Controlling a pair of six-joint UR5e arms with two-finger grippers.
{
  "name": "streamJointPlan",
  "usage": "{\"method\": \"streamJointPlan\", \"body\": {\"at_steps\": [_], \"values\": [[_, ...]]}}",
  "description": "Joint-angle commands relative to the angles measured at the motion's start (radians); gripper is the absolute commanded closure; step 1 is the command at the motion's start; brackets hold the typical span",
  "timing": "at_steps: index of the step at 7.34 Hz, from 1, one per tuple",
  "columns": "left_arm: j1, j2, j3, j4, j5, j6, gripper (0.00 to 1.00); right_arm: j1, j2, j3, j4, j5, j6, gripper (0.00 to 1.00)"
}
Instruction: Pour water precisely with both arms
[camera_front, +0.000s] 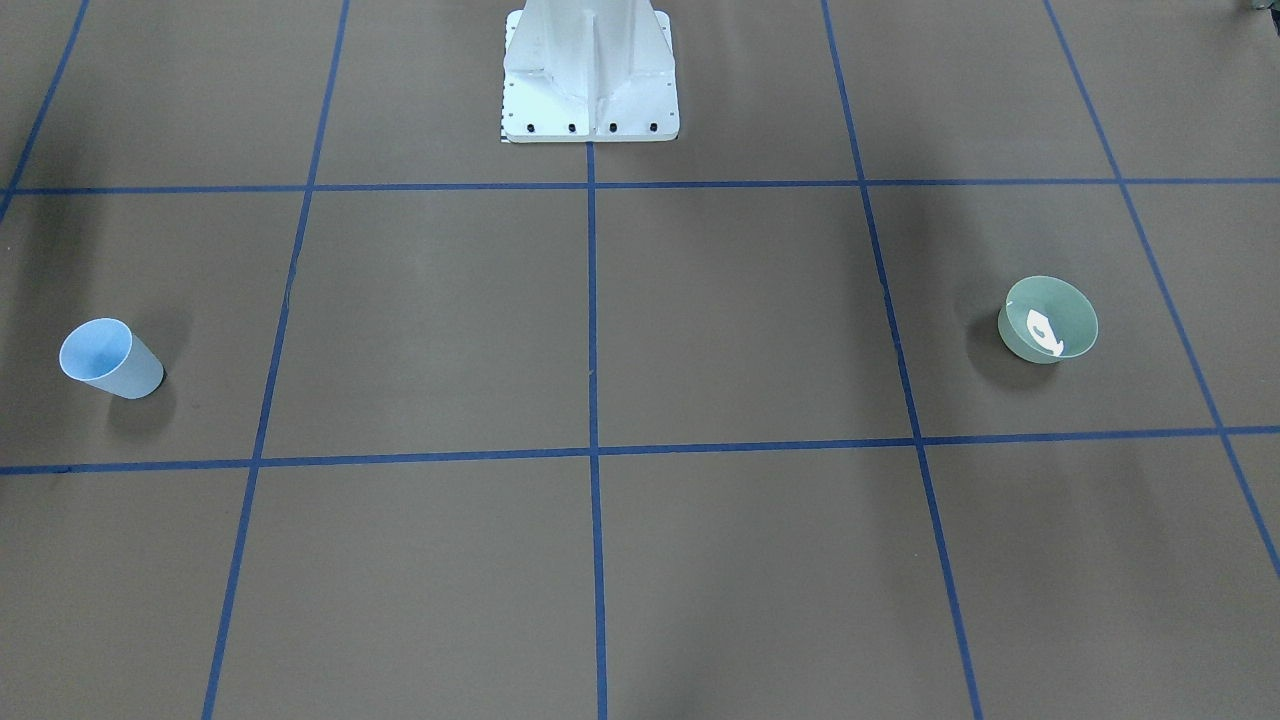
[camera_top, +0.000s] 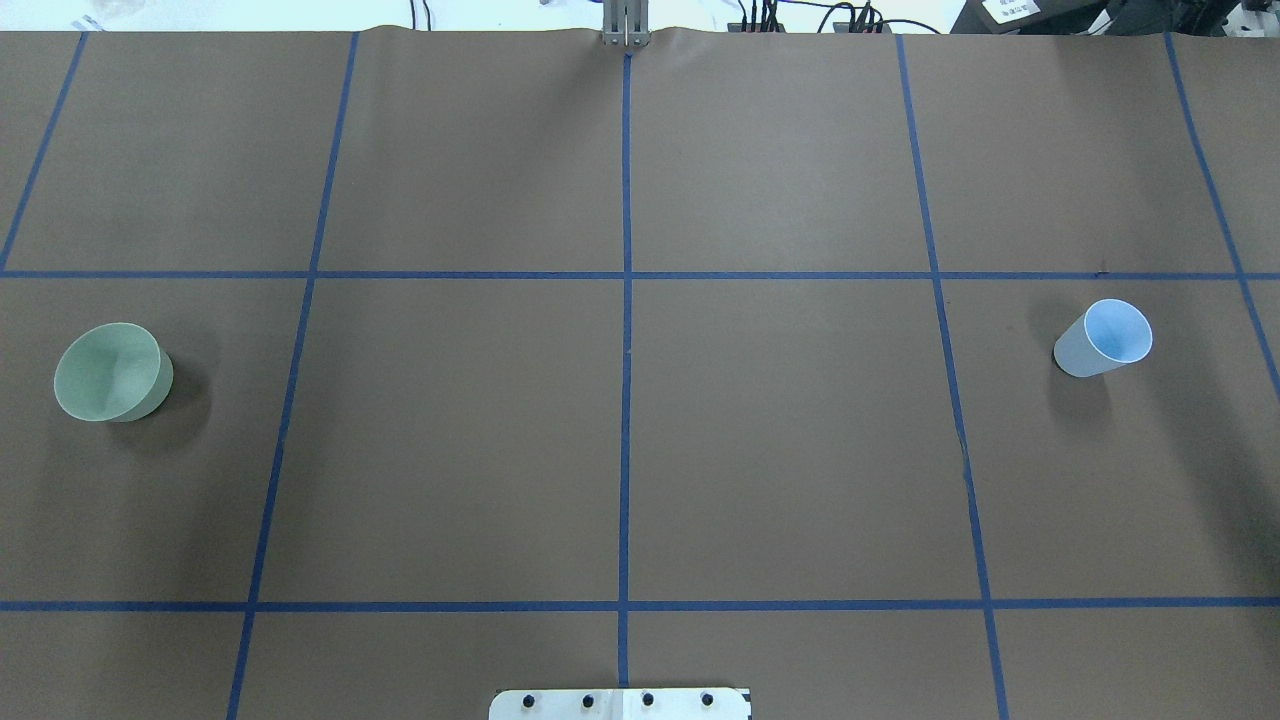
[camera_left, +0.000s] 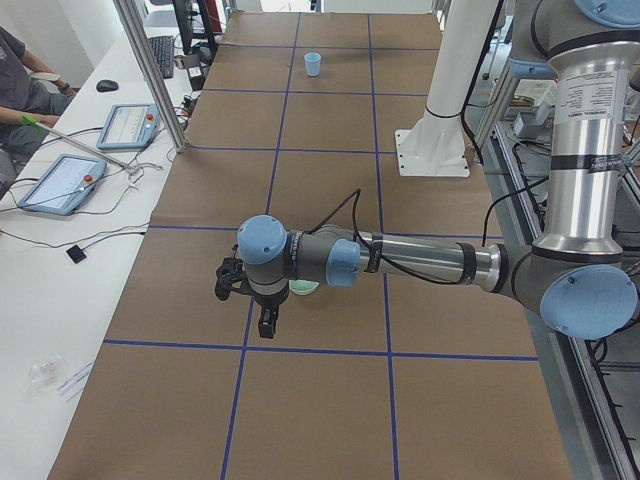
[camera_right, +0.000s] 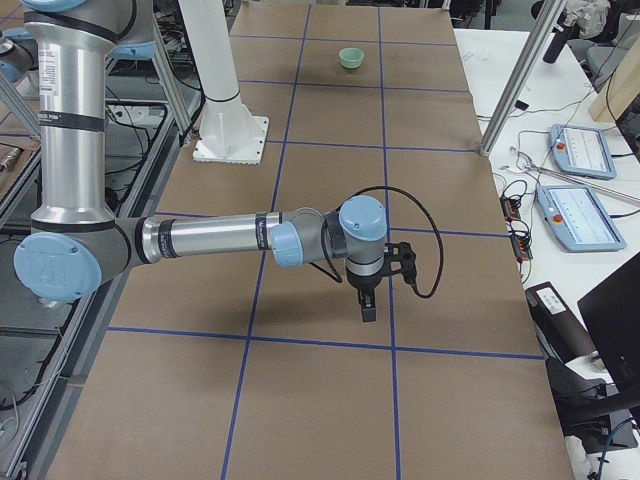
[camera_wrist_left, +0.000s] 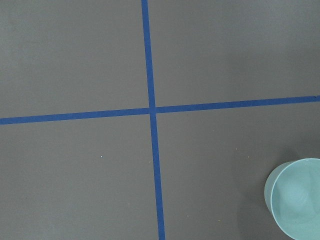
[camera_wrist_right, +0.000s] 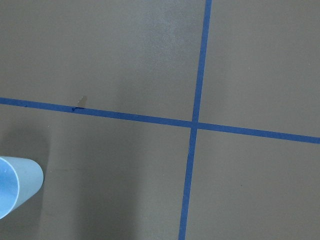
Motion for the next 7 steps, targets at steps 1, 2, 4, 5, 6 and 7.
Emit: {"method": "streamJointPlan", "body": {"at_steps": [1, 2, 4, 5, 6, 7], "values": [[0.0, 0.002, 0.001, -0.002, -0.001, 0.001, 0.0, -0.001, 0.0, -0.004, -0.002, 0.008, 0.0, 0.0], [0.001, 0.003, 0.001, -0.002, -0.002, 0.001, 0.0, -0.001, 0.0, -0.001, -0.002, 0.009, 0.0, 0.0], [0.001, 0.005, 0.0, -0.003, -0.002, 0.001, 0.0, -0.001, 0.002, -0.007, -0.002, 0.015, 0.0, 0.0], [0.001, 0.0, 0.001, -0.003, -0.001, 0.001, 0.0, 0.001, -0.004, -0.001, -0.002, 0.017, 0.0, 0.0], [0.001, -0.004, -0.003, -0.003, -0.002, 0.0, 0.0, 0.001, -0.006, -0.002, -0.002, 0.018, 0.0, 0.0], [0.001, -0.007, -0.004, -0.006, -0.002, 0.001, 0.0, 0.001, -0.006, -0.004, -0.002, 0.018, 0.0, 0.0]]}}
